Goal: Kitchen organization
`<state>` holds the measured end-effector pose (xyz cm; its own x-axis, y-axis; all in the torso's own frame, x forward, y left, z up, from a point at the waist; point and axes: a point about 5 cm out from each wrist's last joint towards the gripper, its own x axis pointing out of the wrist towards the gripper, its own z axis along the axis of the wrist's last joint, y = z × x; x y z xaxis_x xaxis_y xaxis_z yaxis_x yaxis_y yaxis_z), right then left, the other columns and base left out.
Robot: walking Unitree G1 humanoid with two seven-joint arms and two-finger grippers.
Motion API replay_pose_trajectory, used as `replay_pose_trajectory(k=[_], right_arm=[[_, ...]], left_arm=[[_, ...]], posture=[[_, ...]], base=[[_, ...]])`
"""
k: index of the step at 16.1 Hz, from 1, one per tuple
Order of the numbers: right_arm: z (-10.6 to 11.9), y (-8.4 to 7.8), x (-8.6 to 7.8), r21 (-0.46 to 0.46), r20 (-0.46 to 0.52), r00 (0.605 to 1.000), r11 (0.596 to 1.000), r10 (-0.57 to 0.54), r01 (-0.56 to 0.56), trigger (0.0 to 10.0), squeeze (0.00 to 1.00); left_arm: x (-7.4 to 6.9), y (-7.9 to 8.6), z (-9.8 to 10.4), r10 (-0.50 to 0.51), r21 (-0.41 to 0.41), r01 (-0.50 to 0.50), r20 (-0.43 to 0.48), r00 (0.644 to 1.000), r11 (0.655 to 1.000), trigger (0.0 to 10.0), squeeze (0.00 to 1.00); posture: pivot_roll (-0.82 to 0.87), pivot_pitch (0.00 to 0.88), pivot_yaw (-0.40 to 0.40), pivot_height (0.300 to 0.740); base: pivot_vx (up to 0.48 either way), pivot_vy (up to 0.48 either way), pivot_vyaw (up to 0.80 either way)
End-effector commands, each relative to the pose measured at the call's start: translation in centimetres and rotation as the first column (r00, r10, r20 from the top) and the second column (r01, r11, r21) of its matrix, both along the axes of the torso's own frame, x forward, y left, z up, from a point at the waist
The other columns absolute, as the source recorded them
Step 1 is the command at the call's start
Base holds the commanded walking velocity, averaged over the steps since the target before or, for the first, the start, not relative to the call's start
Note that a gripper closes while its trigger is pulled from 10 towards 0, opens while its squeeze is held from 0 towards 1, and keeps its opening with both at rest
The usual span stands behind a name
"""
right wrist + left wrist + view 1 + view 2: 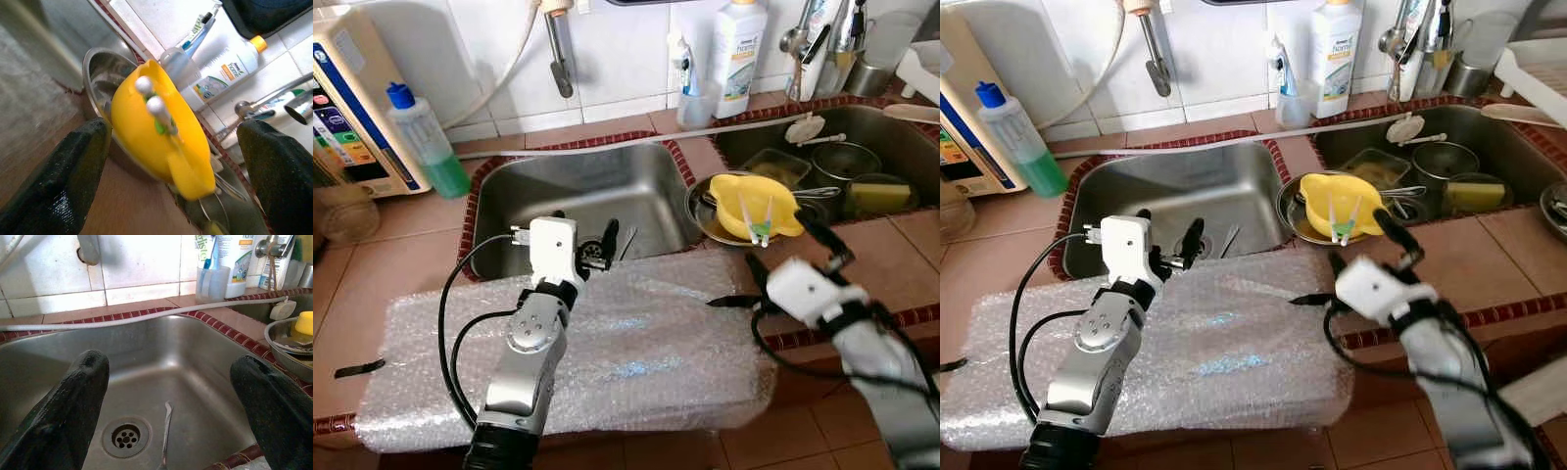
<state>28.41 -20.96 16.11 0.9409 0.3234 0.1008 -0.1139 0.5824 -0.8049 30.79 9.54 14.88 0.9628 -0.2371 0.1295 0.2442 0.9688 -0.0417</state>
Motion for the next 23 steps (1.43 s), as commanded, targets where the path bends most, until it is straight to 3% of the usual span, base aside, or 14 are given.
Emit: replay_pose_trajectory(k=[1, 4, 6, 7, 12, 14, 18, 23], right_arm=[[-0.3, 0.3, 0.2, 0.001, -0.025, 0.999, 0.999, 0.040, -0.040, 10.0, 0.00], [-0.1, 1.2, 0.6, 0.005, -0.027, 0.994, 0.994, 0.108, -0.108, 10.0, 0.00], [-0.1, 1.5, 0.8, 0.001, -0.029, 0.990, 0.991, 0.135, -0.135, 6.4, 0.00], [-0.1, 1.9, 0.9, -0.010, -0.028, 0.986, 0.986, 0.163, -0.163, 0.0, 0.00], [0.0, 1.7, 1.5, -0.034, -0.026, 0.984, 0.984, 0.175, -0.176, 0.0, 0.00], [0.0, 1.4, 1.5, -0.045, -0.021, 0.989, 0.988, 0.148, -0.149, 0.8, 0.00], [-0.4, 0.9, 1.2, -0.044, -0.029, 0.992, 0.992, 0.119, -0.120, 0.6, 0.00], [-0.6, 0.6, 1.2, -0.053, -0.038, 0.994, 0.993, 0.106, -0.108, 0.0, 0.00]], left_arm=[[0.1, 0.2, 0.1, 0.009, -0.004, -0.009, -0.005, 1.000, 1.000, 10.0, 0.00], [0.1, 0.2, 0.2, 0.019, -0.011, -0.019, -0.004, 1.000, 1.000, 10.0, 0.00], [0.0, 0.1, 0.1, 0.020, -0.012, -0.020, -0.006, 1.000, 1.000, 10.0, 0.00], [0.0, 0.1, 0.2, 0.022, -0.014, -0.022, -0.007, 1.000, 1.000, 10.0, 0.00], [0.1, 0.2, 0.2, 0.023, -0.023, -0.023, -0.011, 1.000, 0.999, 10.0, 0.00], [0.0, 0.1, 0.2, 0.005, -0.034, -0.005, -0.016, 1.000, 0.999, 10.0, 0.00], [-0.1, -0.4, 0.0, -0.024, -0.036, 0.023, -0.023, 0.999, 0.999, 10.0, 0.00], [-0.4, -1.3, 0.2, -0.164, -0.061, 0.163, -0.022, 0.986, 0.985, 10.0, 0.00]], posture=[[-0.35, 0.139, 0.139, 0.740], [-0.34, 0.139, 0.133, 0.740], [-0.34, 0.138, 0.131, 0.740], [-0.34, 0.138, 0.130, 0.740], [-0.33, 0.137, 0.128, 0.740], [-0.34, 0.139, 0.128, 0.740], [-0.34, 0.139, 0.132, 0.740], [-0.35, 0.140, 0.132, 0.740]], base=[[0.000, 0.000, 0.00], [0.000, 0.000, 0.00], [0.000, 0.000, 0.00], [0.000, 0.000, 0.00], [0.000, 0.000, 0.00], [0.000, 0.000, 0.00], [0.000, 0.000, 0.00], [0.000, 0.000, 0.00]])
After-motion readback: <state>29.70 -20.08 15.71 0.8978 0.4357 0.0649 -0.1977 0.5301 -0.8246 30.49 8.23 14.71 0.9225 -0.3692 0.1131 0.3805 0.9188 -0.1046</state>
